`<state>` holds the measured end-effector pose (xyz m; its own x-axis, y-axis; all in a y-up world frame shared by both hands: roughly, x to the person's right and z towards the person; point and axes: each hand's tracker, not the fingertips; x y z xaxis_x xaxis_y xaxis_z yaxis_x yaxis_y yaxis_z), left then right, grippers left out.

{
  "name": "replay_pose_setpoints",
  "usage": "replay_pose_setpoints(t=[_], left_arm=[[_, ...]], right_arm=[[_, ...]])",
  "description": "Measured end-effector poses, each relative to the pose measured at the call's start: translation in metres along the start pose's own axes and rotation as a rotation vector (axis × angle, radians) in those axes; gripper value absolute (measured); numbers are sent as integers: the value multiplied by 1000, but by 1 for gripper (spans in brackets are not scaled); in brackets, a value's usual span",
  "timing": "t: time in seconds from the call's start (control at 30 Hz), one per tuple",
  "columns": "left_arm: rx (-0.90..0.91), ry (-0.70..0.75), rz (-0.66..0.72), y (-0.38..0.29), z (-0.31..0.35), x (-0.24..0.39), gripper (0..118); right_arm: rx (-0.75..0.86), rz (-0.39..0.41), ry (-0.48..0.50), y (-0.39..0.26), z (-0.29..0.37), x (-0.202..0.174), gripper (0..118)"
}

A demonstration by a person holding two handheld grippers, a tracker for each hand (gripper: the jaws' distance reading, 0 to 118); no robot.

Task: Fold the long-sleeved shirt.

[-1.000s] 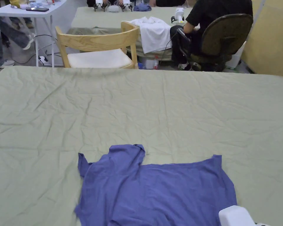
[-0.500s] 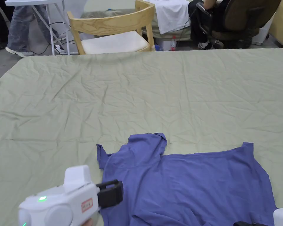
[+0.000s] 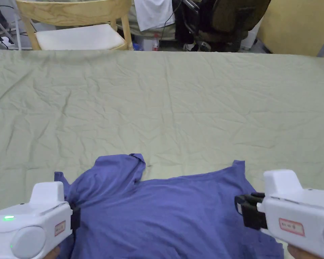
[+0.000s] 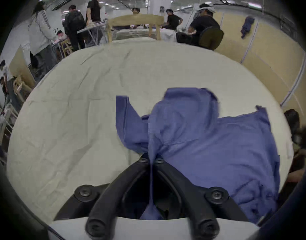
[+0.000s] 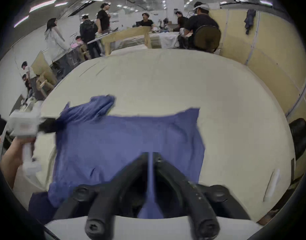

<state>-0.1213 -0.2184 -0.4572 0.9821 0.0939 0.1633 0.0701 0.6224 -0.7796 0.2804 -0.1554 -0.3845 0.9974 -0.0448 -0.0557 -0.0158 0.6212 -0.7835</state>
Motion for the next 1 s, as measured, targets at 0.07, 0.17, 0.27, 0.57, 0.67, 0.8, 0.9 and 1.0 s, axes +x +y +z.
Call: replay_pose_setpoints(t=[0.07,0.17,0.27,0.57,0.67,0.8,0.9,1.0], left_arm=[[15,7,-7,0,15,2,0],[55,-8,5,1,34,2,0],[65,-27,35,0,47,2,0],[80,-49,81,-6,91,-6,0],[134,-76,107,-9,132,-1,0],[224,-109,129,-15,189,-1,0],[298,-117,134,-16,236,2,0],[389,-138,119,-8,281,6,0]], right_arm=[[-13,8,-57,28,-38,18,118],[-69,18,-229,58,-89,33,115],[-260,-62,-261,57,-141,59,78],[-142,-151,-127,27,-62,49,12],[33,-117,-140,10,28,31,12],[207,-125,-75,-13,132,18,12],[343,-109,-97,-35,206,1,12],[460,-103,-66,-41,258,-5,12]])
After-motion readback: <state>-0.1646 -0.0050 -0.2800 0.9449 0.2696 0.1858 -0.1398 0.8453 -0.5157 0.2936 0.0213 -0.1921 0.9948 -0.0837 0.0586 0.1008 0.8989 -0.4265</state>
